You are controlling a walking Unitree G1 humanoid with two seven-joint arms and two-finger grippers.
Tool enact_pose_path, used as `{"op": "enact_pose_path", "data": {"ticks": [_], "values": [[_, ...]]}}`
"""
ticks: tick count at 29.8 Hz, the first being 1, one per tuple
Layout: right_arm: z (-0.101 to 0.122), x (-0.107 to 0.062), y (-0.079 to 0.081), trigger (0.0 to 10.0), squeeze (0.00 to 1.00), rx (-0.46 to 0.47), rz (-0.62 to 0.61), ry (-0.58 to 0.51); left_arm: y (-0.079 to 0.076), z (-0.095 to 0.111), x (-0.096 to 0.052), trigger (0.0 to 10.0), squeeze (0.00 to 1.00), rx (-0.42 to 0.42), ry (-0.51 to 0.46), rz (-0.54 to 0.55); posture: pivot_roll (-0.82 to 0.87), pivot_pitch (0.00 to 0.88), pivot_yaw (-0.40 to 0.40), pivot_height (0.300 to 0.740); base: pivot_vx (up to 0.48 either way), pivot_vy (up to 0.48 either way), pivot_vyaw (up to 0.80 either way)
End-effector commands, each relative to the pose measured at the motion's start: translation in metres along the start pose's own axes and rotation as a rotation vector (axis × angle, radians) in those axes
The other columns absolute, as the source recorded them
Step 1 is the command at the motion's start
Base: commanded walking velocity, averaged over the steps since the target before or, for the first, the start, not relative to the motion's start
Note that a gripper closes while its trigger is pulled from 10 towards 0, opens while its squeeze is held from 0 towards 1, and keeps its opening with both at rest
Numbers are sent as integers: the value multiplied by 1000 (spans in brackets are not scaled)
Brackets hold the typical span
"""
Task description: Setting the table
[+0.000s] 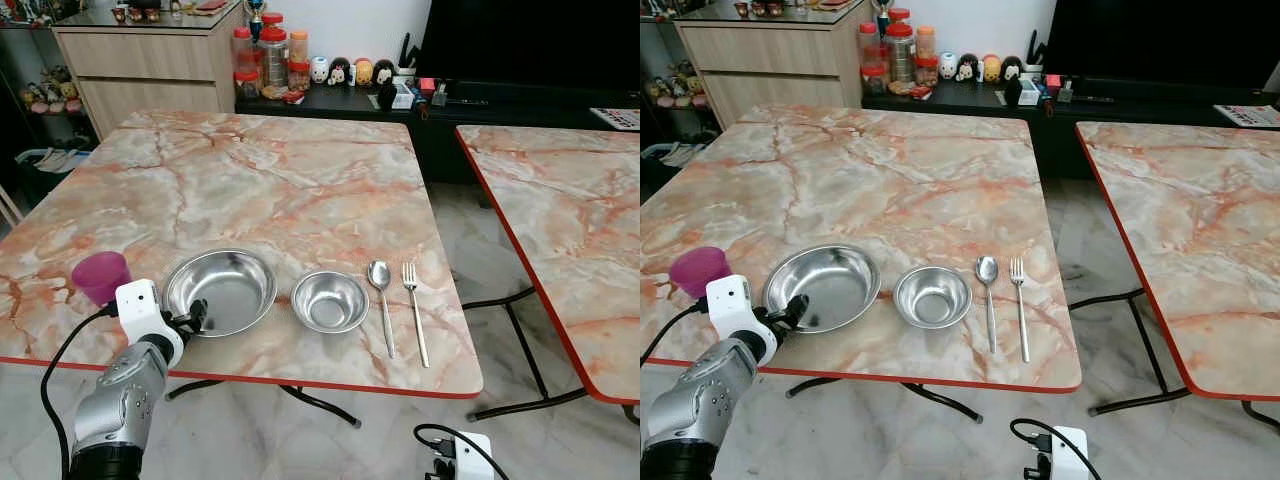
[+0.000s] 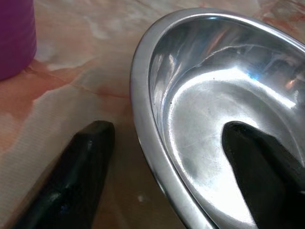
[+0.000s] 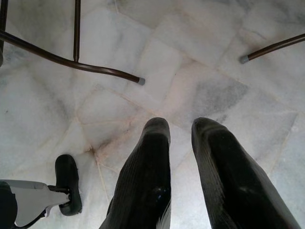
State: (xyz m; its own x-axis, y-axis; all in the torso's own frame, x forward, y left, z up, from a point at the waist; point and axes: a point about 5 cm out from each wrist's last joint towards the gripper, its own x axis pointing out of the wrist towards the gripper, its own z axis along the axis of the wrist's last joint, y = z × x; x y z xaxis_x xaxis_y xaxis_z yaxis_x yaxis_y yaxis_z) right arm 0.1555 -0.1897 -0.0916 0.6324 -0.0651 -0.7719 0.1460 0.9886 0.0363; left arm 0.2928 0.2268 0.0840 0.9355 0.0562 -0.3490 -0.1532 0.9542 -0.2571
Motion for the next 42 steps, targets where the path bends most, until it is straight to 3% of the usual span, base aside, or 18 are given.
{"op": "enact_pose_path", "data": {"ticks": [1,20,42], "values": [[1,0,-1,10000,0,7,-4,-4,-4,4,2,0,0,-2,1,-10,48,0,-25,740,0,0,0],[2,1,2,10000,0,11,2,-3,0,4,-1,0,0,5,64,24,56,0,-23,740,0,0,0],[2,1,1,10000,0,10,2,-3,-3,6,-4,0,0,-58,18,30,56,0,-26,740,0,0,0]]}}
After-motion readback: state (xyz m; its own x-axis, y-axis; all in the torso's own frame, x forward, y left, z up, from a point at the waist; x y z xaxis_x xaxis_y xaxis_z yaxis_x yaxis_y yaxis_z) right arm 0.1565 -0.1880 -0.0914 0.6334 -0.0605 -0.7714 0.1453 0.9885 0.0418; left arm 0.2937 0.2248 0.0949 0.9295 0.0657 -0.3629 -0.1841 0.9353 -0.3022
